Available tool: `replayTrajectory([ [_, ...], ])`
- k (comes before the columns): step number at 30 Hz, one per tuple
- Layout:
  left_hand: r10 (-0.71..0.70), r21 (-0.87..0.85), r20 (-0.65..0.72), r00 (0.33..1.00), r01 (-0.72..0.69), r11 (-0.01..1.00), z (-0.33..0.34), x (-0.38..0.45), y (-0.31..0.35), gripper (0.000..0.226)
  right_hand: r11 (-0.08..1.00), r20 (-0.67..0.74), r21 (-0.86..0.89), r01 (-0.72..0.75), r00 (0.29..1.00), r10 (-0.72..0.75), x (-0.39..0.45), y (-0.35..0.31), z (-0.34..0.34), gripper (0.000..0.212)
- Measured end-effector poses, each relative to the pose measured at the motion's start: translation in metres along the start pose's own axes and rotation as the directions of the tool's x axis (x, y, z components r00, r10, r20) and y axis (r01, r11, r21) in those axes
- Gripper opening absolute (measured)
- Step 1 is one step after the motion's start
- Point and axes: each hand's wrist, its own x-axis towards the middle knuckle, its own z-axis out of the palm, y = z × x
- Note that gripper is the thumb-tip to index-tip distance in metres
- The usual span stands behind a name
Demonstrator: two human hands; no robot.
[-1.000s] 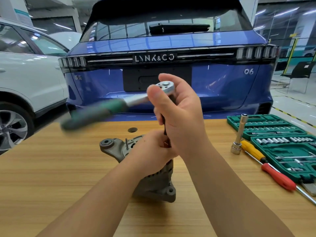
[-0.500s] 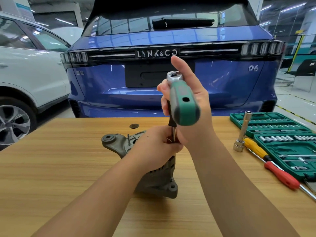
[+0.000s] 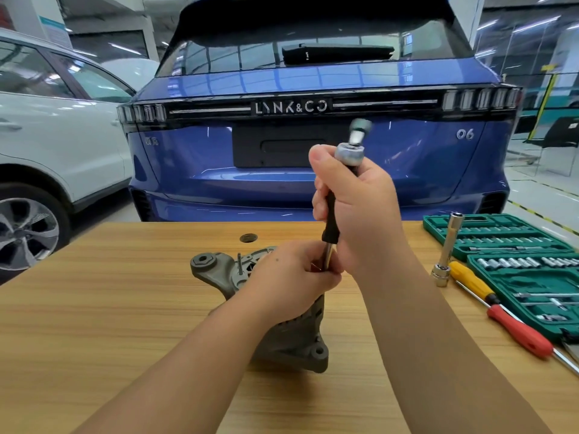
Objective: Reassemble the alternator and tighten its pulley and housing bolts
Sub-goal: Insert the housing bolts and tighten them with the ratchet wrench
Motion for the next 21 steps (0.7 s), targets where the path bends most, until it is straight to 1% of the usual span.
replayTrajectory([
  [1, -0.008, 0.004, 0.0, 1.0, 0.008, 1.0, -0.001, 0.0, 0.0, 0.009, 0.998, 0.069, 0.056, -0.037, 0.997, 0.033, 0.0, 0.0, -0.002, 0.016],
  [2, -0.011, 0.005, 0.0, 1.0, 0.011, 1.0, -0.001, 0.001, 0.0, 0.009, 0.994, 0.136, 0.098, -0.05, 0.99, 0.037, 0.001, 0.0, -0.003, 0.02],
  [3, -0.011, 0.007, -0.002, 1.0, 0.011, 1.0, -0.001, 0.001, 0.0, 0.009, 0.992, 0.185, 0.123, -0.032, 0.983, 0.009, 0.001, 0.001, -0.003, 0.027],
  [4, -0.008, 0.007, -0.005, 1.0, 0.008, 1.0, -0.001, 0.001, 0.0, 0.009, 0.992, 0.21, 0.122, 0.026, 0.976, -0.052, 0.001, 0.002, -0.003, 0.032],
  [6, -0.001, 0.01, -0.011, 1.0, 0.001, 1.0, -0.001, 0.001, -0.001, 0.009, 0.982, 0.214, 0.067, 0.178, 0.959, -0.188, 0.0, 0.005, 0.0, 0.04],
  [7, 0.001, 0.009, -0.012, 1.0, -0.001, 1.0, -0.001, 0.001, -0.001, 0.009, 0.974, 0.203, 0.034, 0.222, 0.953, -0.224, 0.0, 0.006, 0.002, 0.042],
  [8, 0.0, 0.009, -0.012, 1.0, 0.0, 1.0, -0.001, 0.0, -0.001, 0.008, 0.972, 0.195, 0.024, 0.232, 0.953, -0.232, -0.001, 0.007, 0.003, 0.045],
  [10, -0.008, -0.003, -0.014, 1.0, 0.008, 1.0, -0.001, -0.001, -0.002, 0.004, 0.978, 0.198, 0.087, 0.19, 0.959, -0.204, -0.002, 0.008, 0.003, 0.05],
  [13, -0.013, -0.018, -0.006, 1.0, 0.013, 1.0, 0.0, 0.0, -0.002, 0.004, 0.964, 0.255, 0.261, 0.056, 0.959, -0.125, -0.003, 0.006, 0.002, 0.046],
  [14, -0.013, -0.039, -0.001, 1.0, 0.012, 0.999, 0.001, 0.001, -0.001, 0.004, 0.955, 0.289, 0.296, 0.013, 0.952, -0.102, -0.003, 0.004, 0.002, 0.044],
  [15, -0.014, -0.066, -0.006, 1.0, 0.013, 0.998, 0.002, 0.002, -0.001, 0.004, 0.956, 0.309, 0.292, -0.011, 0.947, -0.084, -0.002, 0.002, 0.001, 0.042],
  [17, -0.023, -0.057, -0.023, 0.999, 0.022, 0.998, 0.002, 0.003, -0.001, 0.003, 0.983, 0.277, 0.185, 0.01, 0.959, -0.062, -0.003, -0.001, 0.001, 0.04],
  [19, -0.015, 0.0, -0.014, 1.0, 0.015, 1.0, 0.002, 0.002, -0.001, 0.005, 0.996, 0.166, 0.056, 0.066, 0.983, -0.075, -0.006, -0.002, 0.005, 0.038],
  [21, -0.003, 0.006, 0.0, 1.0, 0.003, 1.0, 0.001, 0.0, 0.0, 0.009, 0.993, 0.046, -0.046, 0.107, 0.993, -0.105, -0.005, -0.002, 0.006, 0.03],
])
